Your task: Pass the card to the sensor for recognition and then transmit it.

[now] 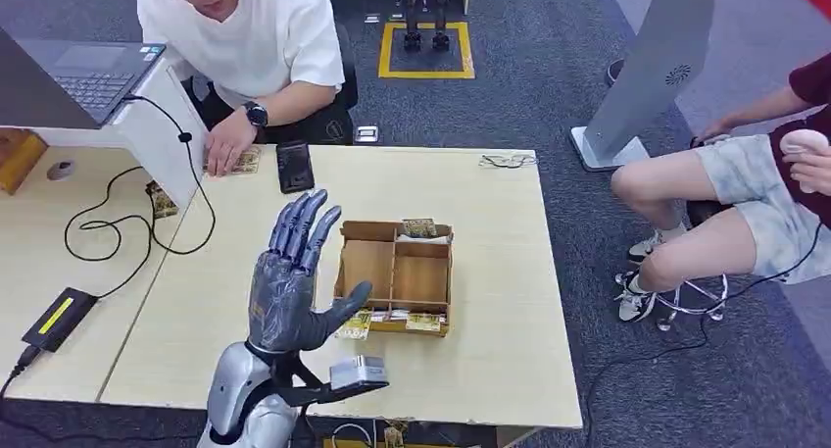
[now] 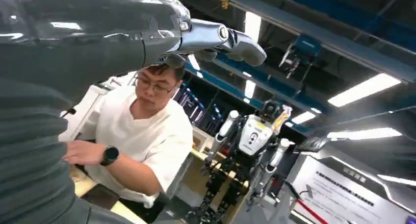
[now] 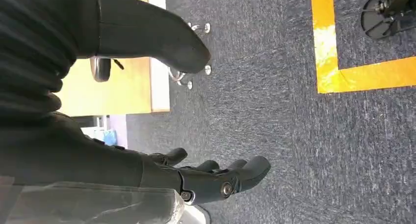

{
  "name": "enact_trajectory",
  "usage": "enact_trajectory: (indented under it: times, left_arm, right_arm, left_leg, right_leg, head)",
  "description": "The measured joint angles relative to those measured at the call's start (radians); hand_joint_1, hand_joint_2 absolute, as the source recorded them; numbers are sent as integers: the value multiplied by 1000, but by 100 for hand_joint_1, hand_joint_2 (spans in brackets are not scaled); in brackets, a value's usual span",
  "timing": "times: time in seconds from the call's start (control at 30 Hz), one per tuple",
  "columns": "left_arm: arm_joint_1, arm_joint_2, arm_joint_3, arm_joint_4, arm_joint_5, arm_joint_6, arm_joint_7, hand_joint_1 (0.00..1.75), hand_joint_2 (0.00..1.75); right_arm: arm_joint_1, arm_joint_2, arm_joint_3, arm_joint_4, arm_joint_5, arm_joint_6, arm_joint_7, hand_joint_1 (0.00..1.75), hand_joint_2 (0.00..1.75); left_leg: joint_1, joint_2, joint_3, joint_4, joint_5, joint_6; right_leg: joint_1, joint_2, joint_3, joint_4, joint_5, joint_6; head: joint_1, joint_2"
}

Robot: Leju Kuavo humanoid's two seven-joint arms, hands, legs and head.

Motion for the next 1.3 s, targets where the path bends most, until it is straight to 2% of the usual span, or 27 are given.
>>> enact_trajectory:
  times: [0.17,0.57,0.77,1.0,1.3]
  left_arm:
    - [10,24,-50,-4,-73,-5,-8,0,175]
    - [3,75,-121,28,-119,-44,-16,0,175]
    - [-21,89,-149,104,-115,-75,54,0,175]
    - [-43,95,-162,161,-124,-108,80,0,175]
    - [-62,83,-163,229,-177,-162,210,0,175]
  right_arm:
    - [6,-1,0,-4,24,5,-21,0,175]
    - [6,-21,-4,12,52,-3,-39,0,175]
    - [3,-37,-13,44,53,-17,-40,0,175]
    - [-2,-46,-22,53,53,-20,-40,0,175]
    - [-8,-53,-26,59,53,-22,-29,0,175]
  left_leg:
    - [0,0,0,0,0,0]
    - [0,0,0,0,0,0]
    - [0,0,0,0,0,0]
    - [0,0,0,0,0,0]
    - [0,0,0,0,0,0]
  right_leg:
    - [0,0,0,0,0,0]
    - [0,0,0,0,0,0]
    - [0,0,0,0,0,0]
    - [0,0,0,0,0,0]
    - [0,0,0,0,0,0]
  head:
    - [0,0]
    - [0,0]
    - [0,0]
    - [0,0]
    - [0,0]
